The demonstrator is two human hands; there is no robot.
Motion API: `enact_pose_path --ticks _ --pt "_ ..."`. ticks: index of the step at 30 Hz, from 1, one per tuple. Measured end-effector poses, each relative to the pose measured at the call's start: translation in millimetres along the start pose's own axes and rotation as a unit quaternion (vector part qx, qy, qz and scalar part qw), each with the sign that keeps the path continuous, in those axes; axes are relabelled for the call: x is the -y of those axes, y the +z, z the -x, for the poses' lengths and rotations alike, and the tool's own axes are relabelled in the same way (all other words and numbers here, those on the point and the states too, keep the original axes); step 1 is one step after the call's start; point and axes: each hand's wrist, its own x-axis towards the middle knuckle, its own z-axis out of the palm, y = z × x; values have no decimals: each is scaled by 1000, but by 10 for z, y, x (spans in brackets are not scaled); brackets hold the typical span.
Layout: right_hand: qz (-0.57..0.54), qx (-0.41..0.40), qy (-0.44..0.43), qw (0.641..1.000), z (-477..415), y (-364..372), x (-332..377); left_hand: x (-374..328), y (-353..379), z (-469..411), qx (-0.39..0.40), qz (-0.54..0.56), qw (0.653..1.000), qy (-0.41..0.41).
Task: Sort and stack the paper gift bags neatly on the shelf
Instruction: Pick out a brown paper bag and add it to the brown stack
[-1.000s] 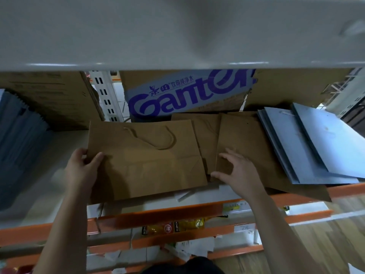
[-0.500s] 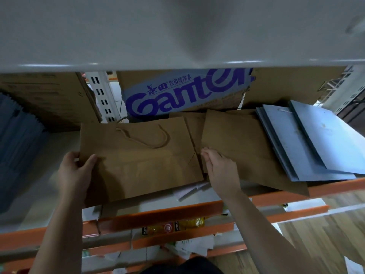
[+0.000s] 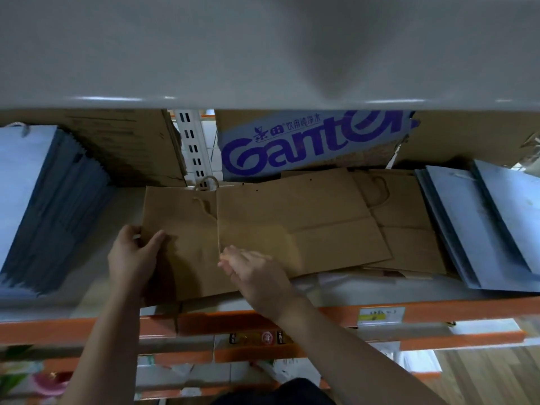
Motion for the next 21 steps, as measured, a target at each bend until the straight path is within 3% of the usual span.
enact_pose_path --ticks 4,7,10,15,18,21 --pt "28 74 -12 997 29 94 -63 60 31 0 -5 9 1000 -3" --pt "42 81 11 996 31 -69 -98 90 51 -3 -7 20 1000 -7" --pt "75 42 164 983 19 -428 -321 86 45 4 -3 37 999 -11" --pt "189 54 429 882 196 -1041 -933 93 53 2 -7 65 997 -42" --pt "197 10 498 844 351 -1190 -1082 112 77 19 6 59 998 -19" --pt "175 -22 506 844 416 -1216 -1124 88 103 71 -4 46 999 9"
